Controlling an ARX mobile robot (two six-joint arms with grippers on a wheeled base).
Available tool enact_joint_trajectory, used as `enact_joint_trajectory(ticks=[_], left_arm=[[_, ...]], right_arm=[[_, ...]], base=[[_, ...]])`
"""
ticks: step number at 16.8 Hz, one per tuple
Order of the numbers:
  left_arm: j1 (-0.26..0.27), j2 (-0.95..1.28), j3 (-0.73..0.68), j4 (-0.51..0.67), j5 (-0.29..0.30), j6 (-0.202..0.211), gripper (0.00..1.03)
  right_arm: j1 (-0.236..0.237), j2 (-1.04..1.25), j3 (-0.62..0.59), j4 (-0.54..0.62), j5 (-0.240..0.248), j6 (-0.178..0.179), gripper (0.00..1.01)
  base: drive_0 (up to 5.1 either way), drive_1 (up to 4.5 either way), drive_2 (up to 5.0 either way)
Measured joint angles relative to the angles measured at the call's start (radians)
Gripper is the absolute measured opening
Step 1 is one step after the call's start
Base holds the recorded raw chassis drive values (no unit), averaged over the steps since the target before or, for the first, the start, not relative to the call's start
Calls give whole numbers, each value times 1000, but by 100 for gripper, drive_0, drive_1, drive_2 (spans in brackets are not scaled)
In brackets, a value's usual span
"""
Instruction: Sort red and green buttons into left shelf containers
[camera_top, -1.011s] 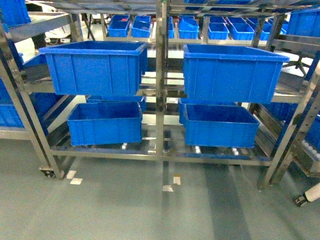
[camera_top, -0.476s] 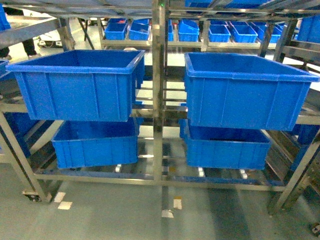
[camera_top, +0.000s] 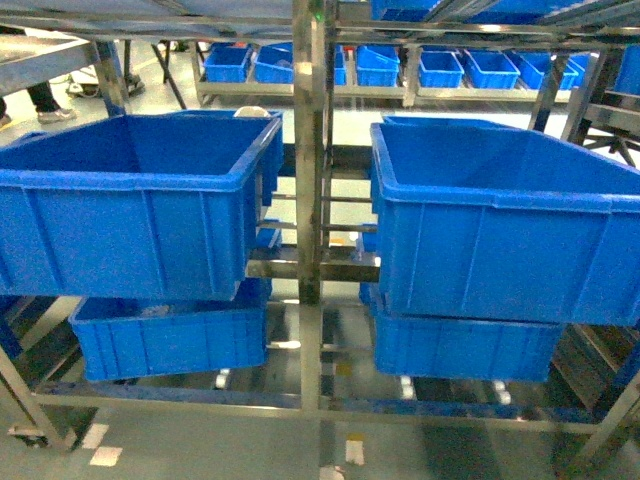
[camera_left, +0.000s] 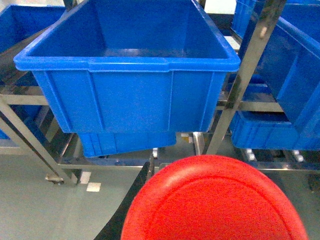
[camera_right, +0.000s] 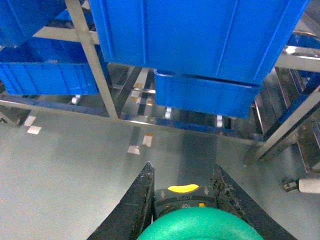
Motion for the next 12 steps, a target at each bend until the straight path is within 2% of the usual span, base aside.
enact_joint_trajectory(ticks=[4, 8, 12], left_arm=[[-1, 2, 0, 3, 0, 0, 26], [0, 8, -2, -4, -1, 0, 26], [-5, 3, -1, 2, 6, 0, 26]], right_arm=[[0, 3, 0, 2, 2, 0, 29], [0, 4, 0, 1, 2, 0, 29], [-1, 3, 0, 1, 6, 0, 29]], base=[[2, 424, -420], [0, 0, 0], [-486, 211, 273]])
